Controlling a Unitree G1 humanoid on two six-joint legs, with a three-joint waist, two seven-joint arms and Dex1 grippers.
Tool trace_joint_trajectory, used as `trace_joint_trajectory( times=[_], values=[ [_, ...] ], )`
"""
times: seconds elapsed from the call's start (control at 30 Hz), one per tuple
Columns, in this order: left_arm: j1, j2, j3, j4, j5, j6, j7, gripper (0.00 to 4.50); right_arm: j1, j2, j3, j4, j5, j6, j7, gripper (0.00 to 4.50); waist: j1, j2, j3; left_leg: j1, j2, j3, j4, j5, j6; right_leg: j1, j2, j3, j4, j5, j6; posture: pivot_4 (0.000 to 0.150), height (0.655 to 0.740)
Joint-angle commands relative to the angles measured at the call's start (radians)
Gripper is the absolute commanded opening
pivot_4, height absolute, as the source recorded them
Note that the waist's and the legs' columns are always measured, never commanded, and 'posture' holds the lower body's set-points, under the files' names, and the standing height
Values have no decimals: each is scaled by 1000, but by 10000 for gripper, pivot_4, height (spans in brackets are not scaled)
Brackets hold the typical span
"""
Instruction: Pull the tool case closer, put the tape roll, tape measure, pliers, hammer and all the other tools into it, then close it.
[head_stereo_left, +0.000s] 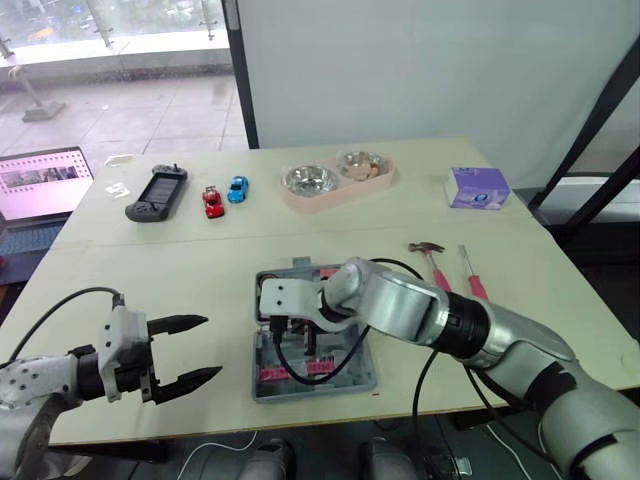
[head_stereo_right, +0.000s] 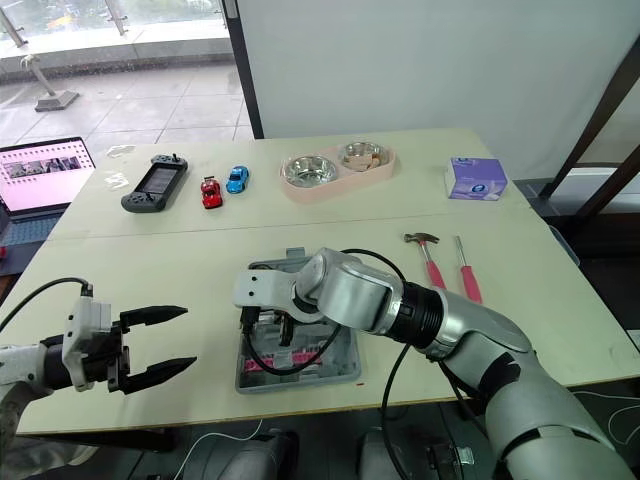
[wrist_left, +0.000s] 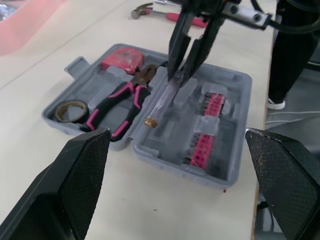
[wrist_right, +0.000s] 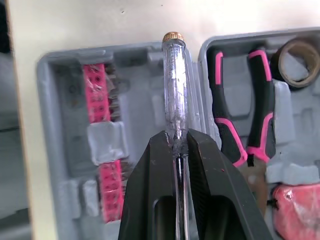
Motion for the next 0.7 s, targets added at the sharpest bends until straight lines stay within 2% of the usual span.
trace_joint_trajectory(
  times=[0.03, 0.27, 0.7],
  values=[
    [14, 20, 26, -36, -6, -1, -2, 45000, -15, 8, 1, 24, -39, -63, 29, 711, 0, 0, 0, 0, 0, 0, 0, 0, 0, 0, 0, 0, 0, 0, 0, 1500, 7233],
    [39, 25, 44, -67, -17, 15, 10, 45000, 19, 27, 29, 123, -119, -158, 57, 711, 0, 0, 0, 0, 0, 0, 0, 0, 0, 0, 0, 0, 0, 0, 0, 1500, 7233],
    [46, 37, 65, -84, -28, 35, 13, 45000, 74, 18, 47, 179, -236, -247, 144, 711, 0, 0, 0, 0, 0, 0, 0, 0, -1, 0, 1, 0, 0, 1, 1, 1500, 7233]
  ],
)
